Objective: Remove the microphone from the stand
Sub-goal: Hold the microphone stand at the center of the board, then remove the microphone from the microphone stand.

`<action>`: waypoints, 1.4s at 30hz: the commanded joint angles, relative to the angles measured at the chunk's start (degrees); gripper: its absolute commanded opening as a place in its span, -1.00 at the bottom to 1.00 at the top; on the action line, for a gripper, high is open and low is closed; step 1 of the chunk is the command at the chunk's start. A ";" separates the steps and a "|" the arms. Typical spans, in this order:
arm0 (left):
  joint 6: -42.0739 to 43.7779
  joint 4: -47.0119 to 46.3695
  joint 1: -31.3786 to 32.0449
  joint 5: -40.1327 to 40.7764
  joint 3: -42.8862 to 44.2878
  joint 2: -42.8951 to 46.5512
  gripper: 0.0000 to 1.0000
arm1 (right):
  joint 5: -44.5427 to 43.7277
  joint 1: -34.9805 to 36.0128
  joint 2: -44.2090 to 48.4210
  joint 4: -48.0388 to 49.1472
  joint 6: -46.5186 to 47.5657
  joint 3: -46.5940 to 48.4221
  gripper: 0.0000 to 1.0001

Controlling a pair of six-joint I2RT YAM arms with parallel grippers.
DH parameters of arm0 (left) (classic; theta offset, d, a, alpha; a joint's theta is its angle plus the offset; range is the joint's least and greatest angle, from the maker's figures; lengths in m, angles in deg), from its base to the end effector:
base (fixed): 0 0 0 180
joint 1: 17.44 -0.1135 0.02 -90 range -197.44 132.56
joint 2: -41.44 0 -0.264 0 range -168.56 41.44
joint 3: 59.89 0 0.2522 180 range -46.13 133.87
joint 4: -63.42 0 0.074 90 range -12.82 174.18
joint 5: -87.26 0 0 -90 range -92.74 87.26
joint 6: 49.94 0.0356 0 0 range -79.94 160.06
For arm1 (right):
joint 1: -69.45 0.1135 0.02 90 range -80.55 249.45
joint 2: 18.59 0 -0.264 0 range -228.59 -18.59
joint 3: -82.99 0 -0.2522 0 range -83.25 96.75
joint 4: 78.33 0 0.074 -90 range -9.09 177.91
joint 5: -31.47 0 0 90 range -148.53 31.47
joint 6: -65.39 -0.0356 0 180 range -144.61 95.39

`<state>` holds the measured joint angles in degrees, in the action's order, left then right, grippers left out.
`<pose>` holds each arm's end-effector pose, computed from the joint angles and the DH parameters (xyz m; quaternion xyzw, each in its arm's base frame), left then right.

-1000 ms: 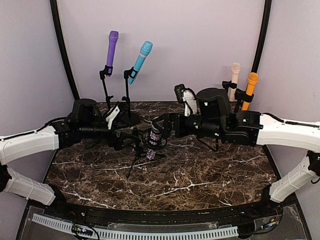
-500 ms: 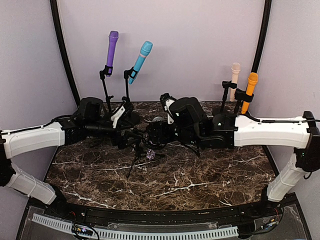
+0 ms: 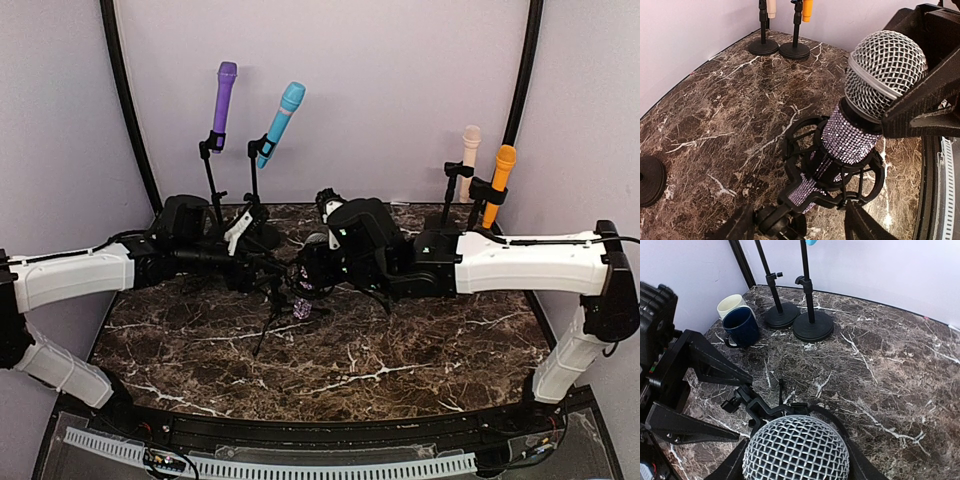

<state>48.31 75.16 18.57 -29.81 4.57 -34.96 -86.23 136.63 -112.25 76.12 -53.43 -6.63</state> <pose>0.2343 -0.1903 0.2755 0.4252 0.7057 -0.3178 0.4693 0.1631 0.3448 0.3116 -0.1596 0.8295 0.2292 0.4837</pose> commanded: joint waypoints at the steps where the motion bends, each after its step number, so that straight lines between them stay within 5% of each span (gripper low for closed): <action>1: -1.19 -1.10 -0.15 -0.08 1.49 -0.33 0.15 | -1.73 0.10 -0.73 2.46 0.42 1.65 -0.09; 7: -1.62 -1.36 -0.16 1.39 1.15 -0.33 -0.13 | -1.25 -0.22 -0.90 3.24 1.06 1.87 -0.34; 26: -1.69 0.79 0.65 10.14 1.94 -2.89 -0.53 | -2.38 0.15 -1.28 2.75 3.37 4.34 -0.86; 42: 0.98 4.31 4.29 16.27 2.83 -4.44 -0.76 | -2.89 -0.18 -0.37 -2.30 4.34 12.02 -0.94</action>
<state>47.85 74.57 22.28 -16.08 7.17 -38.00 -88.53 136.23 -114.99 67.94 -49.72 0.71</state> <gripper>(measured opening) 0.309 0.516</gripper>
